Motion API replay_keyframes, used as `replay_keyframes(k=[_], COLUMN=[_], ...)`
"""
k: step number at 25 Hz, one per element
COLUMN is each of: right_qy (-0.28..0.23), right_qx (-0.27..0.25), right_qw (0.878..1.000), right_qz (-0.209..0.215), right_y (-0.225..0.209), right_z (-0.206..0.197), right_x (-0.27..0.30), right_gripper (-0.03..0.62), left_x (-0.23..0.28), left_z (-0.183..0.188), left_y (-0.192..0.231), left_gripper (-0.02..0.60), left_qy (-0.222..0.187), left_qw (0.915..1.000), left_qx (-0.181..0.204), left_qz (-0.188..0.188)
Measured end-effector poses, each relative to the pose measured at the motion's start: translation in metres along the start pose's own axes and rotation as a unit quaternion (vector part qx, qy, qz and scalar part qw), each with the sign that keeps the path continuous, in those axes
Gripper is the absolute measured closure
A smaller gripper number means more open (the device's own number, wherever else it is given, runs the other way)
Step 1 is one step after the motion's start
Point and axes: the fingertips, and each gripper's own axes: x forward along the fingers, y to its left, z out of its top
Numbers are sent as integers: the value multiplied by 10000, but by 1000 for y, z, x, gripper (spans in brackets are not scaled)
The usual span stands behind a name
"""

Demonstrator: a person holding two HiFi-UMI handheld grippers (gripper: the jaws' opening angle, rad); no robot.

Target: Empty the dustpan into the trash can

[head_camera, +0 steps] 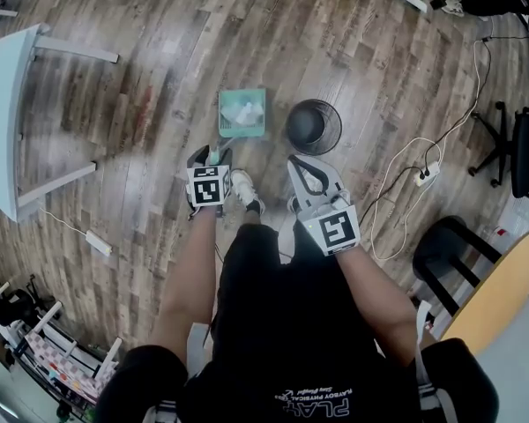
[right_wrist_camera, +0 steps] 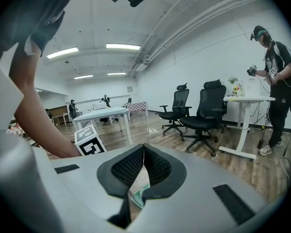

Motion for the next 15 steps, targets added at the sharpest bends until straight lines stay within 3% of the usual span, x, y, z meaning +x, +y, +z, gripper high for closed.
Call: replay_keyframes(k=[3, 5, 6, 15], right_qy=[20, 34, 37, -2], right_qx=[8, 30, 34, 125], right_qw=[10000, 10000, 9999, 9998], right_qz=[-58, -85, -97, -137], right_y=[-4, -7, -8, -9], right_z=[0, -1, -2, -4], right_x=[-1, -2, -3, -7], right_gripper=[570, 570, 569, 570], left_x=[5, 8, 9, 14], left_z=[-4, -9, -9, -6], left_y=[3, 6, 6, 1], left_gripper=[350, 429, 437, 453], left_qy=[152, 190, 180, 191], left_qw=[9998, 9993, 9991, 9992], left_qx=[-96, -304, -374, -174], left_qz=[27, 96, 116, 318])
